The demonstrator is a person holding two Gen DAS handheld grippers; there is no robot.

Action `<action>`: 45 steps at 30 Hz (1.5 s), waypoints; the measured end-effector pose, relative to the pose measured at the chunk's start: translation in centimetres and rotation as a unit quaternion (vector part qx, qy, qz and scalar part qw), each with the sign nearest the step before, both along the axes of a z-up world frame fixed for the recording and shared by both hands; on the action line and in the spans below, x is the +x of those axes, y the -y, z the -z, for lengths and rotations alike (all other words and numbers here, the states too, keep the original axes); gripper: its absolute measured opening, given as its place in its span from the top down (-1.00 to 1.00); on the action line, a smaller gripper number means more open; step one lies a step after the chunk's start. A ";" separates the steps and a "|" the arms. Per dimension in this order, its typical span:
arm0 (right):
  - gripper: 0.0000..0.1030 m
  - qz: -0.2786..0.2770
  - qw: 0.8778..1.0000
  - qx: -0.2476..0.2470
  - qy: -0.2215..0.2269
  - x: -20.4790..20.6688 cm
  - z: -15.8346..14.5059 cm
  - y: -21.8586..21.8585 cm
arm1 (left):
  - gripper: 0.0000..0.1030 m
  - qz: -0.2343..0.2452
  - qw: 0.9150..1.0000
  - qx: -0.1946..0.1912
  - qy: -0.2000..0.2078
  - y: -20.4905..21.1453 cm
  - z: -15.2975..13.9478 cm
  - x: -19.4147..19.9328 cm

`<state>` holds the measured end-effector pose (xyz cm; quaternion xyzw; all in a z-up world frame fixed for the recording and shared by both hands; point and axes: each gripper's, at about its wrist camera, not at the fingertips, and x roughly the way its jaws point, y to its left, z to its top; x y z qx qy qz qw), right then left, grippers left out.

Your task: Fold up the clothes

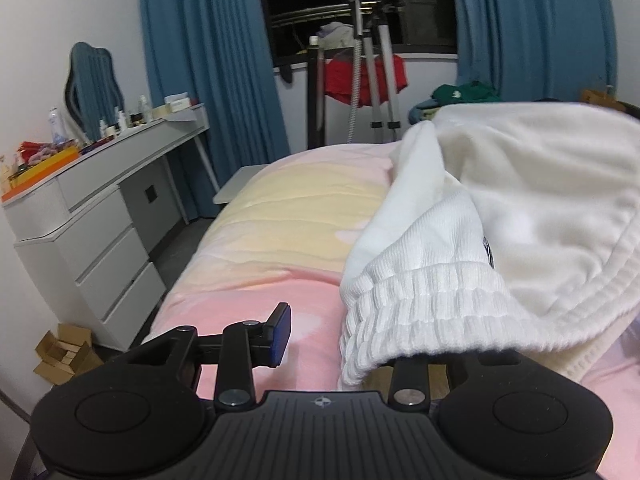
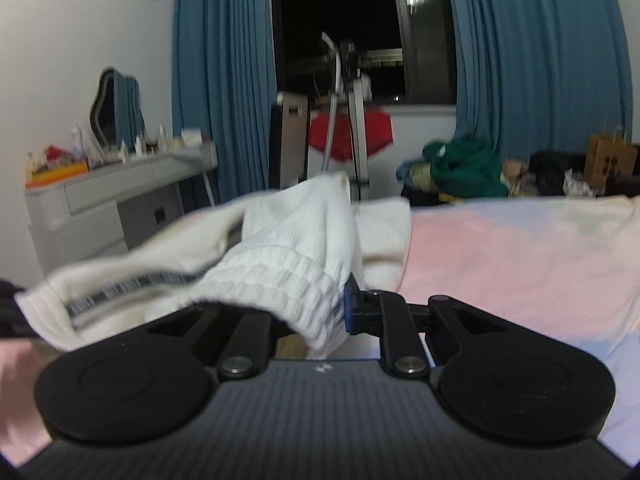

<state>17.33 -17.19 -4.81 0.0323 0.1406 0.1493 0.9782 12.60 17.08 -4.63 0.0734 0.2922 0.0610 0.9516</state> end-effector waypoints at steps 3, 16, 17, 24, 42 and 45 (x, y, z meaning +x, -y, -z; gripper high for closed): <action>0.68 0.001 0.999 0.026 0.024 -1.6 -2.0 1.1 | 0.15 0.032 0.999 0.003 -0.002 0.7 -0.1 -0.7; 0.69 0.033 0.995 0.025 -0.090 -0.7 1.2 4.0 | -0.22 0.152 0.984 0.092 -0.026 5.2 1.4 -3.4; 0.69 0.038 0.994 0.033 -0.099 -0.5 1.4 4.3 | -0.26 0.155 0.983 0.098 -0.021 5.4 1.4 -3.6; 0.69 0.042 0.986 0.086 -0.138 -0.1 2.2 5.6 | -0.42 0.194 0.970 0.139 0.039 7.6 0.9 -4.6; 0.67 0.042 0.984 0.093 -0.148 0.0 2.3 5.8 | -0.40 0.293 0.890 0.325 0.127 15.4 6.1 -5.9; 0.66 0.051 0.982 0.092 -0.158 0.1 2.6 6.0 | -0.40 0.307 0.863 0.376 0.141 16.1 6.8 -6.3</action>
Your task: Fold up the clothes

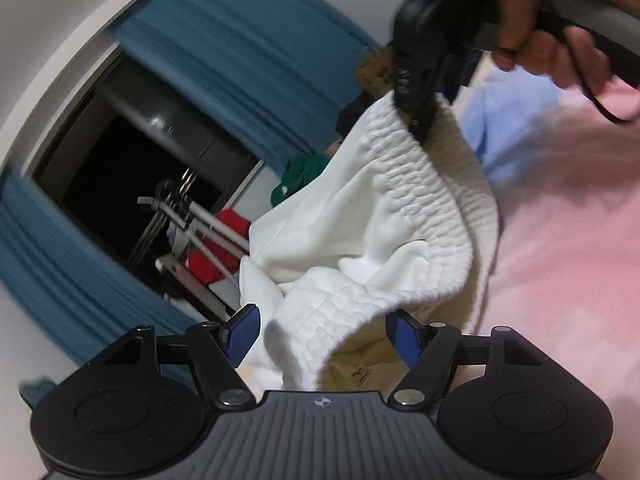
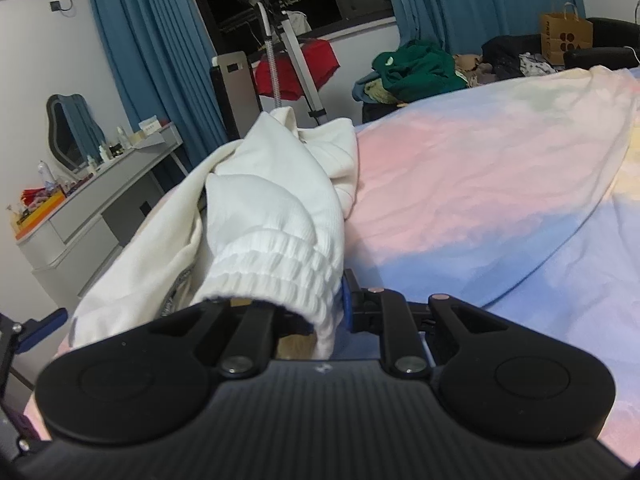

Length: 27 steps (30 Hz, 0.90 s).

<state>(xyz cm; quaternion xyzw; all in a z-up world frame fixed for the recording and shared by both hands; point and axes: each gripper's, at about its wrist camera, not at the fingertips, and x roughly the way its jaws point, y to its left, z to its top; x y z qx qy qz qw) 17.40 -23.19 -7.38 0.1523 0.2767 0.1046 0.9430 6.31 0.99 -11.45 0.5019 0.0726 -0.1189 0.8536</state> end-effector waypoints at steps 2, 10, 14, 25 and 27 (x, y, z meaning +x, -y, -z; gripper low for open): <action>0.66 0.008 1.000 -0.001 -0.009 0.1 0.2 0.2 | -0.42 0.010 1.000 0.021 0.013 0.2 0.4 -0.7; 0.65 0.032 0.998 0.006 -0.053 0.9 1.9 1.0 | -0.42 0.040 0.991 0.111 0.058 2.8 3.8 0.3; 0.63 0.025 0.998 0.007 -0.053 0.9 1.9 1.0 | -0.24 0.052 0.984 0.155 0.070 4.4 6.2 2.0; 0.33 0.007 0.999 -0.016 -0.042 0.9 1.8 0.2 | 0.78 -0.043 0.996 0.002 0.084 4.1 1.0 4.8; 0.33 0.005 0.999 -0.017 -0.038 0.8 1.6 0.1 | 0.79 -0.079 0.992 -0.050 0.081 3.2 -0.8 5.5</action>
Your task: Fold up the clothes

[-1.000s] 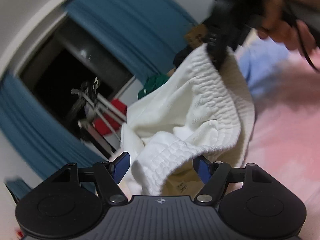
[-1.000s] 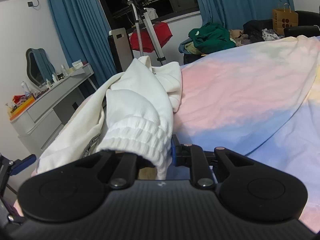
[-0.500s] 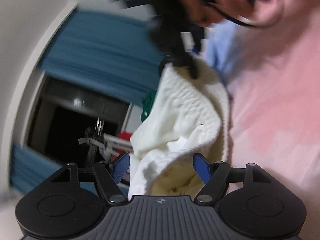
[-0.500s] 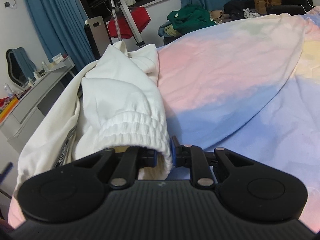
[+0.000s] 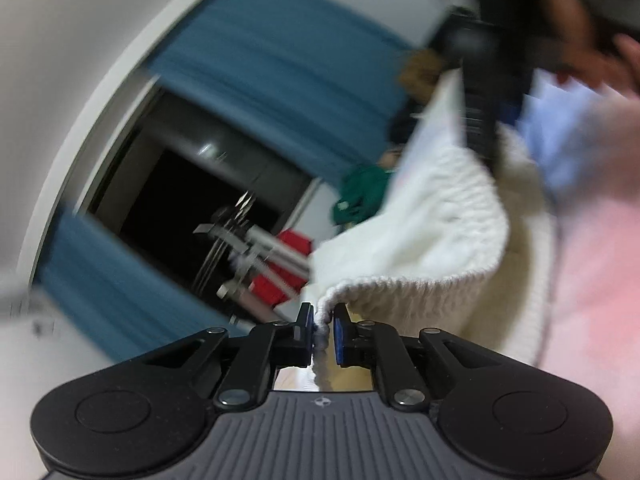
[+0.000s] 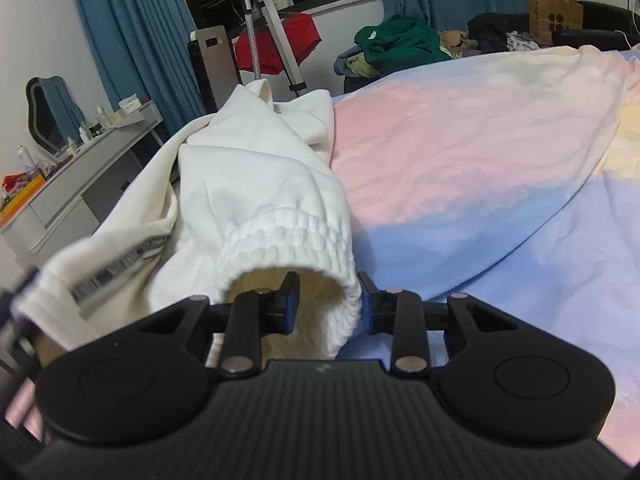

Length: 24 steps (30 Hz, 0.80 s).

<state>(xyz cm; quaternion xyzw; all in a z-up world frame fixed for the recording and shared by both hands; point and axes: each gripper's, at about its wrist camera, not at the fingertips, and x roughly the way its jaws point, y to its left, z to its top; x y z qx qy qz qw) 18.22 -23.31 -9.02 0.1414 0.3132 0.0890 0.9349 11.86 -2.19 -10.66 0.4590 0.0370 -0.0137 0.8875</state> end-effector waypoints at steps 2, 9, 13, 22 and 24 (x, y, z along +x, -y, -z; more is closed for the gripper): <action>0.33 -0.002 1.000 0.000 0.005 -0.1 -0.1 0.0 | 0.80 -0.035 0.998 -0.059 -0.006 -1.1 -1.8 0.7; 0.09 -0.037 0.999 -0.016 0.025 -0.8 -0.6 -1.2 | 0.79 -0.202 0.941 -0.253 -0.101 -9.0 -5.8 4.0; -0.04 -0.080 0.995 -0.046 0.028 -1.3 -0.4 -3.1 | 0.78 -0.261 0.914 -0.244 -0.191 -12.0 -3.8 5.7; 0.40 -0.081 0.994 -0.078 -0.015 -0.7 1.9 -4.8 | 0.34 -0.199 0.939 -0.189 -0.206 -10.5 -3.7 4.5; 0.68 -0.077 0.996 -0.052 -0.014 -0.6 1.6 -4.2 | 0.02 -0.184 0.947 -0.175 -0.197 -10.1 -3.6 3.5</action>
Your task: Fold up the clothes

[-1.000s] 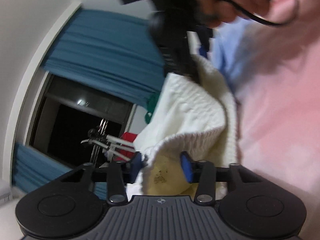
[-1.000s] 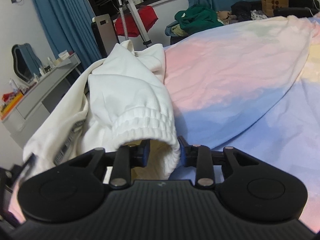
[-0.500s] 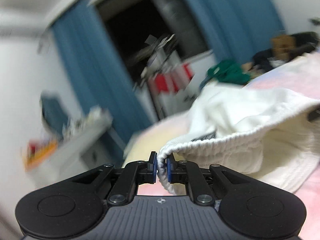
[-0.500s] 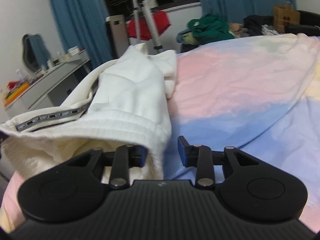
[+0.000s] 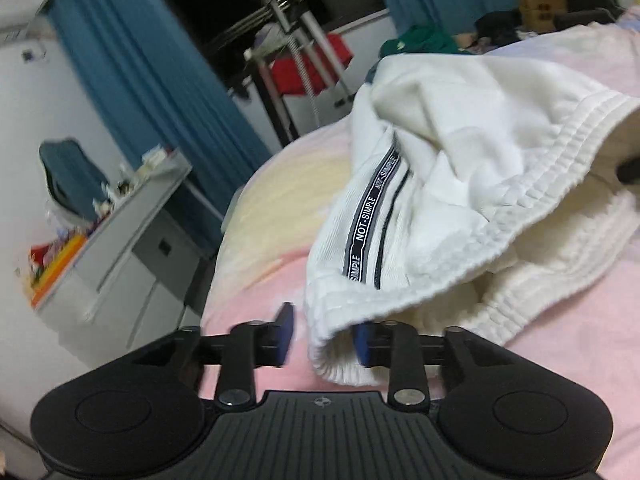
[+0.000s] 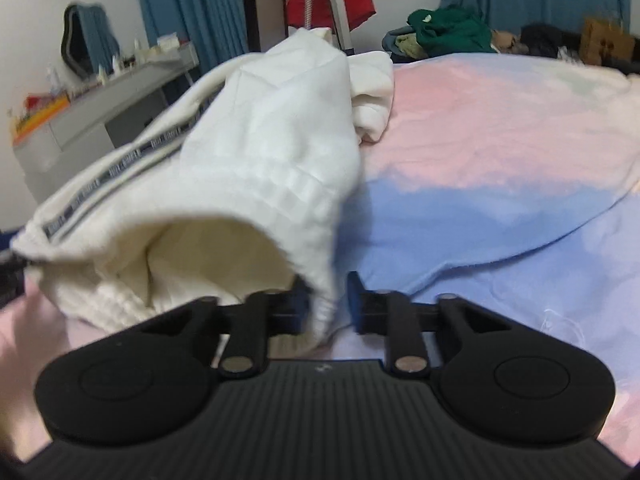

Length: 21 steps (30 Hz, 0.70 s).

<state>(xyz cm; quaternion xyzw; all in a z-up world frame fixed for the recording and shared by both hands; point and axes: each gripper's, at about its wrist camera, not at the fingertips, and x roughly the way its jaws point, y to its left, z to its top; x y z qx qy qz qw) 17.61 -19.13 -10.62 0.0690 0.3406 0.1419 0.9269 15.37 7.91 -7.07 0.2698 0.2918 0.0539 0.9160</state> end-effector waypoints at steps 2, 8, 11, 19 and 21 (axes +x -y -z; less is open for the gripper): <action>0.73 0.004 1.000 0.021 0.005 -0.2 -0.4 0.4 | -0.11 0.014 0.999 0.026 0.015 0.6 0.6 -0.9; 0.77 0.005 0.999 0.026 0.043 -1.3 -2.3 0.4 | -0.26 0.069 0.988 0.123 0.058 2.7 3.5 -3.0; 0.78 0.007 0.997 0.031 0.068 -1.9 -3.2 0.6 | -0.38 0.100 0.977 0.172 0.073 4.2 5.0 -3.7; 0.78 -0.004 0.996 0.031 0.089 -2.1 -4.3 0.6 | -0.41 0.122 0.944 0.300 0.066 7.1 10.4 -0.1; 0.78 -0.004 0.996 0.018 0.092 -2.0 -4.1 0.5 | -0.36 0.106 0.952 0.281 0.057 7.2 10.3 1.7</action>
